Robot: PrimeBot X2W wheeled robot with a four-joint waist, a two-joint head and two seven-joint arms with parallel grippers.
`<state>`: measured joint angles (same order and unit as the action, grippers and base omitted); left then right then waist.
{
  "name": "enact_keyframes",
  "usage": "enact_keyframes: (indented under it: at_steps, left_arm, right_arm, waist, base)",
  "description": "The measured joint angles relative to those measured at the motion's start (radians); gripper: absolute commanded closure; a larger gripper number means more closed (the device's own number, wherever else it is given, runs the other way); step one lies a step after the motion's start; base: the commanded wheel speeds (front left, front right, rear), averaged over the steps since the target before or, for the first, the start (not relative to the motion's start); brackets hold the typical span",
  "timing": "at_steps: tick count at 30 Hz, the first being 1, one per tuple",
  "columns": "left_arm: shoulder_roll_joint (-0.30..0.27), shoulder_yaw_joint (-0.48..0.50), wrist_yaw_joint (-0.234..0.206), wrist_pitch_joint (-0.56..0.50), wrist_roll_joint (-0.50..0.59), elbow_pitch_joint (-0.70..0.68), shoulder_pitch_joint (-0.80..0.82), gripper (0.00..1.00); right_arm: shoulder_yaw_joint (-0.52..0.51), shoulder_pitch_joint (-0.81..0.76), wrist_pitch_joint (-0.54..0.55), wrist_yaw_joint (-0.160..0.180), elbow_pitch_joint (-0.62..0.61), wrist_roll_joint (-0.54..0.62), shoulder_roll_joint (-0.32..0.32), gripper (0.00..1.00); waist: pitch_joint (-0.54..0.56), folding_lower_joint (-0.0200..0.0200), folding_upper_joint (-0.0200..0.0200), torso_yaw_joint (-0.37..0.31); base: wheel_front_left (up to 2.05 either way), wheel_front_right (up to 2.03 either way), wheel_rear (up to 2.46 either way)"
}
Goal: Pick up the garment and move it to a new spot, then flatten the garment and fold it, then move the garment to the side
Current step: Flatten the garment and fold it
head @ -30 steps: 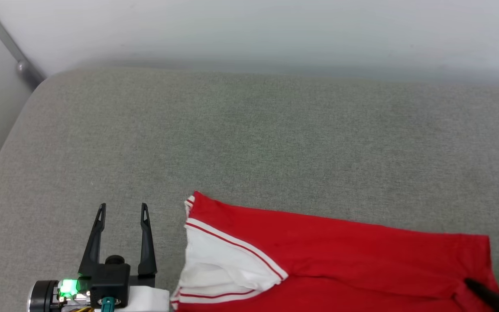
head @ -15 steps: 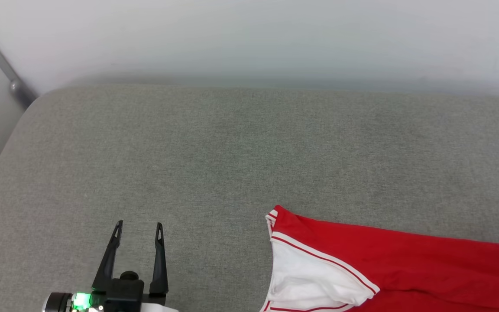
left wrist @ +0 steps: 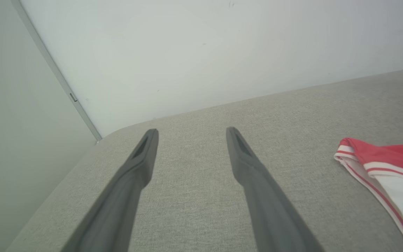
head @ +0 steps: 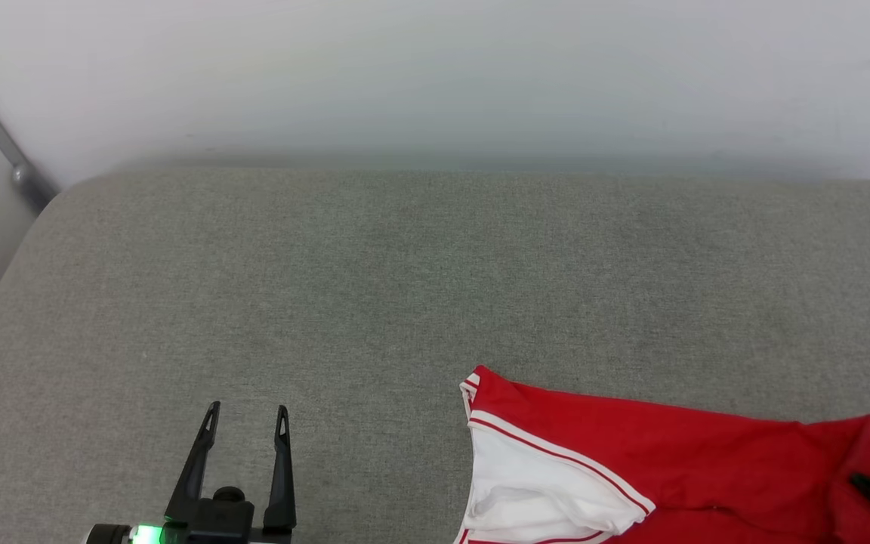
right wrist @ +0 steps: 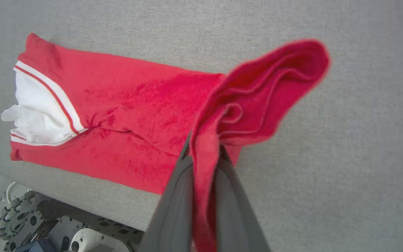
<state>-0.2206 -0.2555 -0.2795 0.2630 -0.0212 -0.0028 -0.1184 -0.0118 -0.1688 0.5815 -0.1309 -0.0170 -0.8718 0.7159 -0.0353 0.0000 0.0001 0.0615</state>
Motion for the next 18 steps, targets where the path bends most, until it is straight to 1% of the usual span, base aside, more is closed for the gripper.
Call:
enact_keyframes:
  at_steps: [2, 5, 9, 13, 15, 18]
  left_arm:
    - [0.002, 0.002, 0.005, 0.000, 0.001, -0.001, 0.000, 0.00]
    - [0.004, 0.004, 0.007, 0.000, 0.001, 0.000, 0.002, 0.00]
    - [0.011, 0.001, 0.016, 0.000, 0.008, 0.001, 0.012, 0.00]
    - [0.018, -0.001, 0.021, 0.000, 0.010, 0.001, 0.027, 0.00]
    - [0.023, -0.002, 0.021, 0.000, 0.010, 0.002, 0.032, 0.00]
    - [0.033, -0.003, 0.022, 0.000, 0.010, 0.002, 0.044, 0.00]
  right_arm:
    - [0.030, 0.004, 0.025, 0.000, -0.077, 0.013, -0.017, 1.00]
    - [0.103, 0.034, 0.064, 0.000, -0.165, 0.040, -0.045, 1.00]
    - [0.228, 0.131, 0.111, 0.000, -0.226, 0.071, -0.078, 1.00]
    - [0.368, 0.246, 0.141, 0.000, -0.221, 0.090, -0.116, 1.00]
    - [0.435, 0.307, 0.142, 0.000, -0.197, 0.097, -0.135, 1.00]
    - [0.529, 0.398, 0.139, 0.000, -0.137, 0.107, -0.180, 1.00]
  waist:
    - [-0.003, 0.0000, 0.0000, 0.001]
    - [-0.009, 0.0000, 0.0000, 0.004]
    - [-0.022, 0.0000, 0.0000, 0.013]
    - [-0.038, 0.0001, 0.0000, 0.029]
    - [-0.047, 0.0001, 0.0000, 0.037]
    - [-0.062, 0.0001, 0.0000, 0.048]
  base:
    - [0.00, 0.00, 0.00]
    - [0.00, 0.00, 0.00]
    - [0.00, 0.00, 0.00]
    - [0.00, 0.00, 0.00]
    - [0.00, 0.00, 0.00]
    - [0.00, 0.00, 0.00]
